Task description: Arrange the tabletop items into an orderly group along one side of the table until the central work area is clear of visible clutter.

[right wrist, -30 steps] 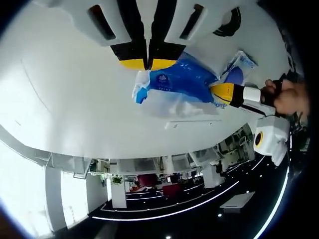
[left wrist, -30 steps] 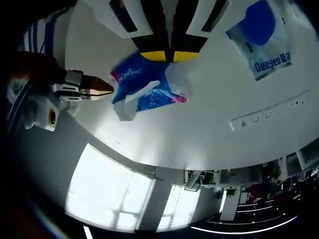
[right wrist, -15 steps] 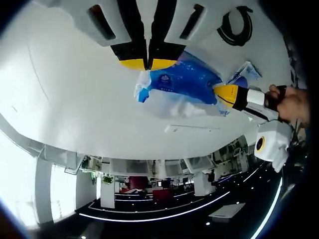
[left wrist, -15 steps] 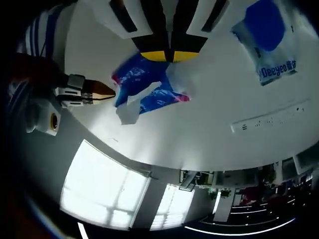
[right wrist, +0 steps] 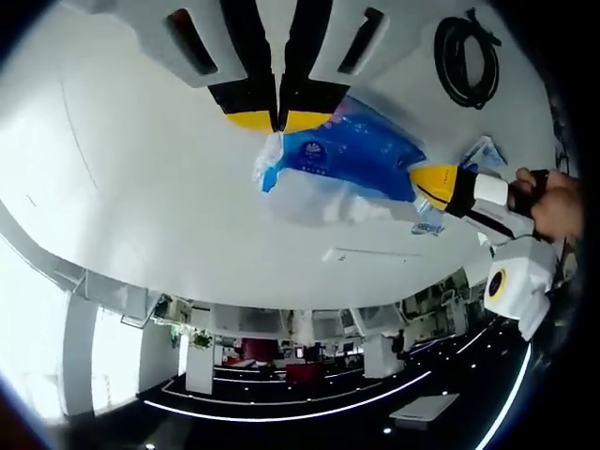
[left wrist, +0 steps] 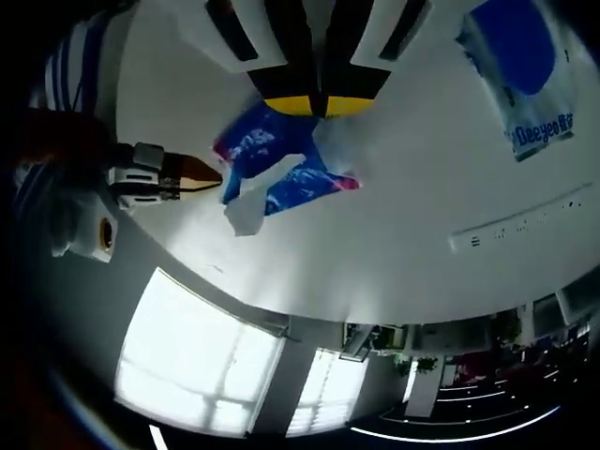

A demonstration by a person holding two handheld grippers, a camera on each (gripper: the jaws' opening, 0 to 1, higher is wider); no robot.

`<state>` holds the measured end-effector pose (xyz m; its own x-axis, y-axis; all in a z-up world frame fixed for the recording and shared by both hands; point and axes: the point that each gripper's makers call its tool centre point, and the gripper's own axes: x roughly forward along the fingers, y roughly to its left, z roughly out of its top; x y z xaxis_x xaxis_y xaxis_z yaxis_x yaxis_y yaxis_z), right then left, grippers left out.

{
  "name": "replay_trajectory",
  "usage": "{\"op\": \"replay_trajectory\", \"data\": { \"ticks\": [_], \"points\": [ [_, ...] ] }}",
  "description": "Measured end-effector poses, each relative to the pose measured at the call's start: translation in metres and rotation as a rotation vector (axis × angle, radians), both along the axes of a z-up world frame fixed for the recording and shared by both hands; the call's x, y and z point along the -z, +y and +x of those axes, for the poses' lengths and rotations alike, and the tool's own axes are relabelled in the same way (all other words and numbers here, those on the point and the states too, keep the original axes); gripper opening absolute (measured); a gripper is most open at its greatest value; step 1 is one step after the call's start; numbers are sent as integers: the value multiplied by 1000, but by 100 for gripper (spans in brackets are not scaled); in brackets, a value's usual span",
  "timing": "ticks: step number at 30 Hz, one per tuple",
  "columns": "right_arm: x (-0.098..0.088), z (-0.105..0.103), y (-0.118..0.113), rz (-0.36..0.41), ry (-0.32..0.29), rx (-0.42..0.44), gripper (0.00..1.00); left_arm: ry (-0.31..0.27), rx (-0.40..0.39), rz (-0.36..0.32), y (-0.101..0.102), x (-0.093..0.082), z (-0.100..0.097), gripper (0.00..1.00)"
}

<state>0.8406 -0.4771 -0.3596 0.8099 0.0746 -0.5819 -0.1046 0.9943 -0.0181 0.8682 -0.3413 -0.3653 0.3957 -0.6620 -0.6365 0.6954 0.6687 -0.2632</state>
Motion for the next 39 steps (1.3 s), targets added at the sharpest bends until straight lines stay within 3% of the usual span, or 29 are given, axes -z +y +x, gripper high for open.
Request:
{"op": "replay_trajectory", "data": {
  "ticks": [29, 39],
  "points": [
    [28, -9, -7, -49, 64, -18, 0, 30, 37, 24, -8, 28, -8, 1],
    [26, -10, -6, -33, 69, 4, 0, 36, 60, 45, -3, 30, -13, 9]
  ]
}}
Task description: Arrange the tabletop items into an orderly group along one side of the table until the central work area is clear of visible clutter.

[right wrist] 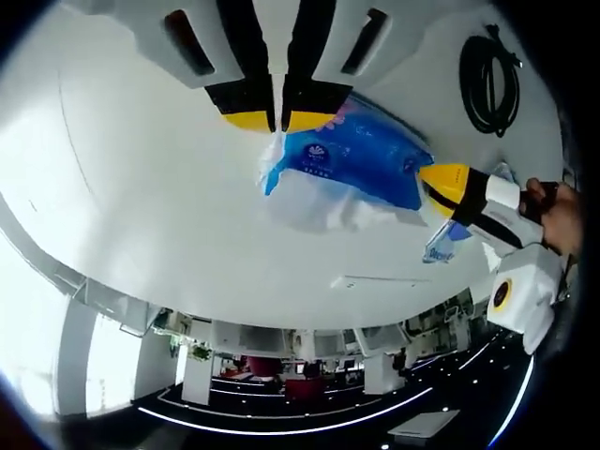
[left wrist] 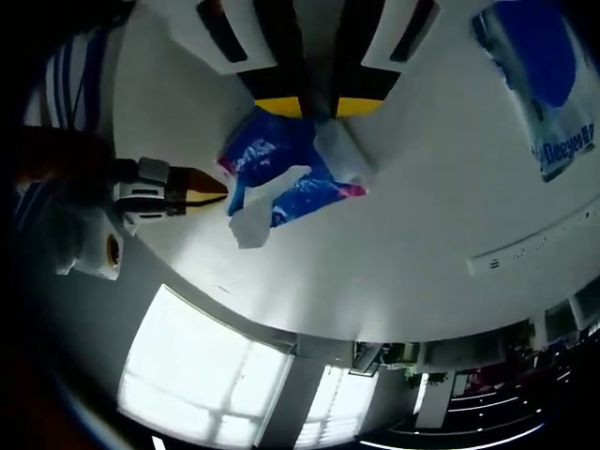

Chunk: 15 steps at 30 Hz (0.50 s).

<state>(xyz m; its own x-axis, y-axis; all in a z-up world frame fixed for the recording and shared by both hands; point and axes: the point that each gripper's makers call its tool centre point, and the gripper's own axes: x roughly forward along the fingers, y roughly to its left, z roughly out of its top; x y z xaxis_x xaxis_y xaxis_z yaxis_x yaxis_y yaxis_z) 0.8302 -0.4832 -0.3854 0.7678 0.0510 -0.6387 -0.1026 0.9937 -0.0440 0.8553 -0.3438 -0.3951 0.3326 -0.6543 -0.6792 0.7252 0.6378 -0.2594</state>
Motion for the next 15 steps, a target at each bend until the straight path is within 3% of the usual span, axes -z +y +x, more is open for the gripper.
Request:
{"op": "replay_trajectory", "data": {
  "ticks": [5, 15],
  "points": [
    [-7, -4, 1, 12, -18, 28, 7, 11, -1, -13, 7, -4, -3, 14],
    [-19, -18, 18, 57, -43, 66, 21, -34, 6, -48, 23, -24, -2, 24]
  ]
}}
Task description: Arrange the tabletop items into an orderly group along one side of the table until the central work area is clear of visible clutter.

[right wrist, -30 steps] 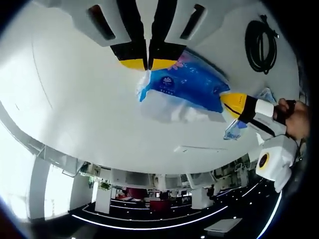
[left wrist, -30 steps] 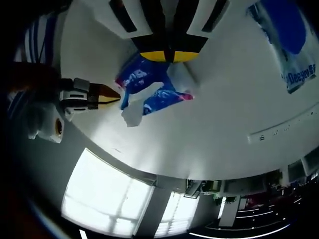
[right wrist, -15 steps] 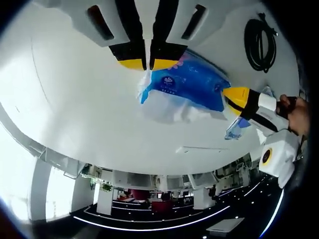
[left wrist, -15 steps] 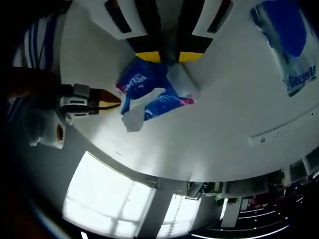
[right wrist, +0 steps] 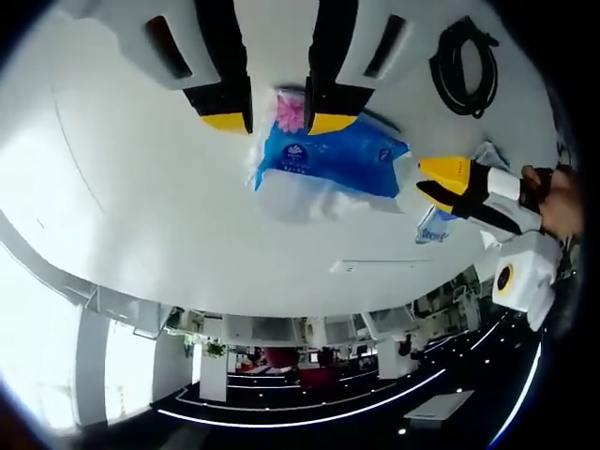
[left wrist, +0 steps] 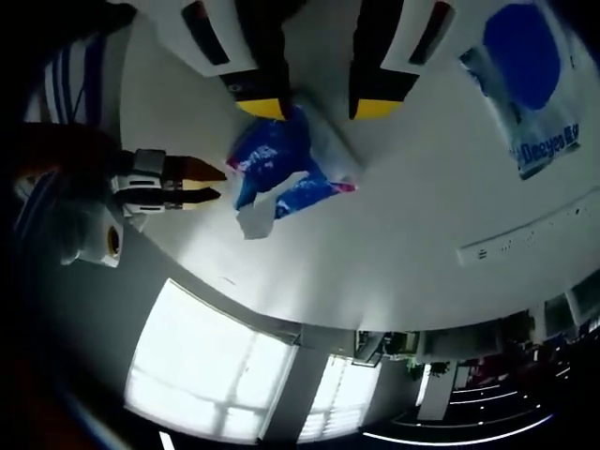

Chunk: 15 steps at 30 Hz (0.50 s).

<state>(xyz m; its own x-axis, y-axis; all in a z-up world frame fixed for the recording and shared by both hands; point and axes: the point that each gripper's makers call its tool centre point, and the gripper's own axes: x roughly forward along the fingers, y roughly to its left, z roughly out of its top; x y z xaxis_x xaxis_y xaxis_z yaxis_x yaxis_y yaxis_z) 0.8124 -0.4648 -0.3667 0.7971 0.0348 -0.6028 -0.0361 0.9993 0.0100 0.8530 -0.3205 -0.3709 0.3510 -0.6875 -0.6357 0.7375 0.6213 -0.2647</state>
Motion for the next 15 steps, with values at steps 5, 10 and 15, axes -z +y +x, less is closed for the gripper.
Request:
{"op": "replay_trajectory", "data": {
  "ticks": [5, 10, 15],
  "points": [
    [-7, -6, 14, 26, -16, 12, 29, -22, 20, 8, 14, -9, 5, 31],
    [-9, -13, 26, 61, -24, 36, 36, -19, 38, 16, 33, -12, 12, 36],
    [-13, -24, 39, 81, -28, 54, 41, -27, 74, 48, 54, -13, 15, 40]
  ]
}}
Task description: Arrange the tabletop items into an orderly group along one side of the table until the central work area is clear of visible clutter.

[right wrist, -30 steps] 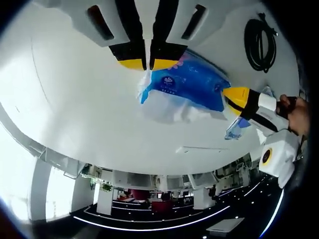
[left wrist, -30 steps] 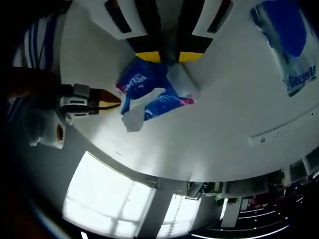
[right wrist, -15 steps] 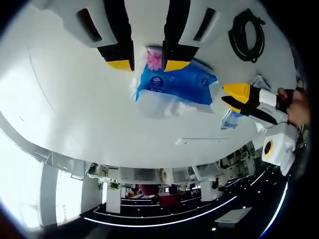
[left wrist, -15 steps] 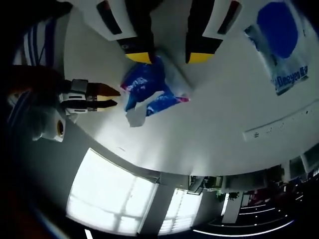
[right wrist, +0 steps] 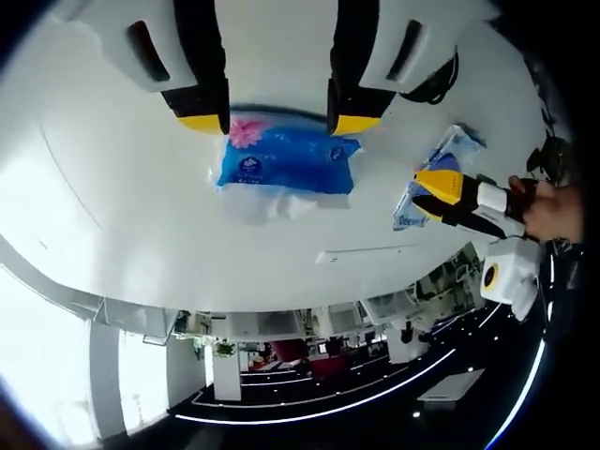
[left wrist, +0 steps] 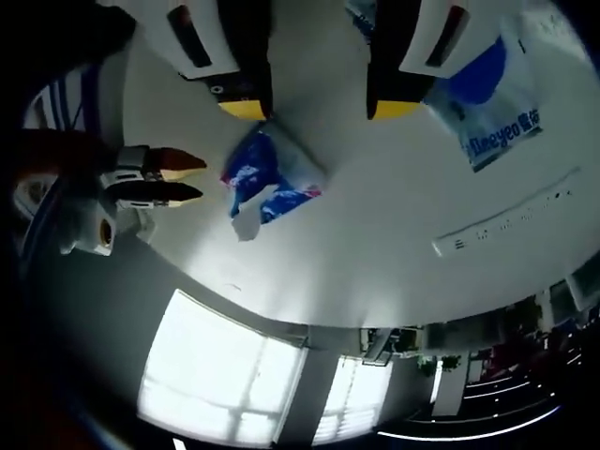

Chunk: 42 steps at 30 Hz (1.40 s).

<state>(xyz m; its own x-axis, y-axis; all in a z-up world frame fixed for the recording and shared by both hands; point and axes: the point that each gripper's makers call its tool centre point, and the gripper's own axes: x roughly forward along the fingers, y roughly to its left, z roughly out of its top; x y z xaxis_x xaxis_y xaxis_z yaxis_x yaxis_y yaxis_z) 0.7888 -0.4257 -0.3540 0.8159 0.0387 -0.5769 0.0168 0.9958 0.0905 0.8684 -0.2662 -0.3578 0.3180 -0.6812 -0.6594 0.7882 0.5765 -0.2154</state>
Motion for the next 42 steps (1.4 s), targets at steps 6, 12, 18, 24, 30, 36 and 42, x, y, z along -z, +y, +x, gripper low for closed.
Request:
{"op": "replay_trajectory", "data": {
  "ticks": [6, 12, 18, 24, 30, 36, 42],
  "points": [
    [-4, -7, 11, 32, -12, 32, 47, -14, 54, 22, 20, -10, 7, 44],
    [-8, -15, 33, 59, -26, 55, 53, -36, 100, 47, 39, -23, 17, 47],
    [-16, -24, 55, 90, -32, 81, 60, -32, 148, 72, 58, -32, 26, 49],
    [-21, -31, 85, 100, -38, 88, 62, -57, 167, 86, 73, -44, 38, 50],
    [-20, -38, 120, 125, -35, 87, 63, -72, 222, 135, 88, -45, 48, 53],
    [-23, -42, 149, 155, -43, 100, 63, -74, 283, 192, 94, -38, 57, 53],
    [-18, -45, 171, 205, -39, 130, 63, -73, 343, 231, 92, -33, 63, 53]
  ]
}}
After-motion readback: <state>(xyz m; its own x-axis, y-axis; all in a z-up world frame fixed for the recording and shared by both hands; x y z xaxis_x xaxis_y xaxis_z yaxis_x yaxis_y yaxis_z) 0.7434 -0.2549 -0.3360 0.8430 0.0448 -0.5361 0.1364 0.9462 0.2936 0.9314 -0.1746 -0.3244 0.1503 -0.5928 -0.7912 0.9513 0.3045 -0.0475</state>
